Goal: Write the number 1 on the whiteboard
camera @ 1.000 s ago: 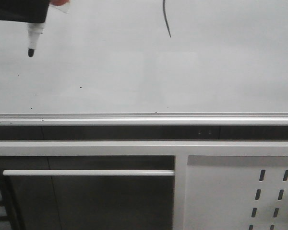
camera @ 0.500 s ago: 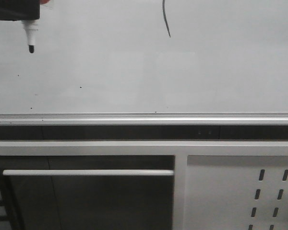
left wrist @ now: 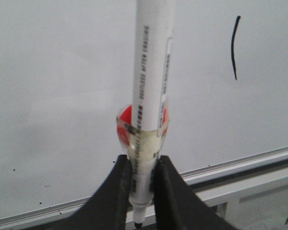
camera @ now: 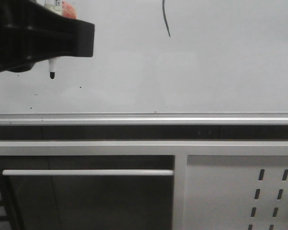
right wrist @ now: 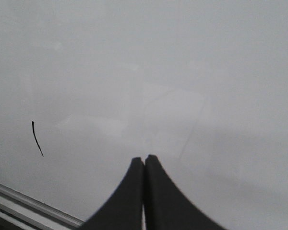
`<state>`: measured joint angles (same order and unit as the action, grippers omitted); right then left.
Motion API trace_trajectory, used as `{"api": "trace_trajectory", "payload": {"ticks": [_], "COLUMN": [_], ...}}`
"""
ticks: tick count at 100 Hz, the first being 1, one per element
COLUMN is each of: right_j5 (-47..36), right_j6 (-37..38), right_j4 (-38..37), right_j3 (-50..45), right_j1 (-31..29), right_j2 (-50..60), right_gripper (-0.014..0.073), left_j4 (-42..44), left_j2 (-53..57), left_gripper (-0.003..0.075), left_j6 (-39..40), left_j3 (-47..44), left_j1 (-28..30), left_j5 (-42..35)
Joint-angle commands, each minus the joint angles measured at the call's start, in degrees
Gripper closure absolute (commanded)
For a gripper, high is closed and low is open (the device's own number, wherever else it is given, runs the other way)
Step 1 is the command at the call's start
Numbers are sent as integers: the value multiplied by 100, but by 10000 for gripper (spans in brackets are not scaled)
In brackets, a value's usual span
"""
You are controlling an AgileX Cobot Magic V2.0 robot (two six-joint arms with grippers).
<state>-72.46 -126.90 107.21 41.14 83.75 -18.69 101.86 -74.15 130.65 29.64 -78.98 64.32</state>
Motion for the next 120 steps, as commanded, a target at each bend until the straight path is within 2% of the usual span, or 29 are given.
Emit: {"api": "trace_trajectory", "payload": {"ticks": [1,19,47,77,120], "right_j5": [-305,-305,-305,-305,-305], "right_j6": [-104,-119,-123,-123,-123], "right_j4": [-93,-93,-93,-93,-93], "right_j3": [176,176,176,176,176], "right_j1": [-11,-11,-11,-11,-11], "right_j2": [-57,-57,-57,-57,-57], "right_gripper": [663,664,664,664,664], "left_j4": [451,462,460,474,474], "left_j2": [-127,-473,-791,-802,-802], "left_gripper": [738,738,738,738,738], "left_j6": [394,950,1147,1539,1539], "left_j3": [143,119,75,75,199], "left_j1": [-41,-41,-28,359,746], "left_j5": [565,841,851,851,851]}}
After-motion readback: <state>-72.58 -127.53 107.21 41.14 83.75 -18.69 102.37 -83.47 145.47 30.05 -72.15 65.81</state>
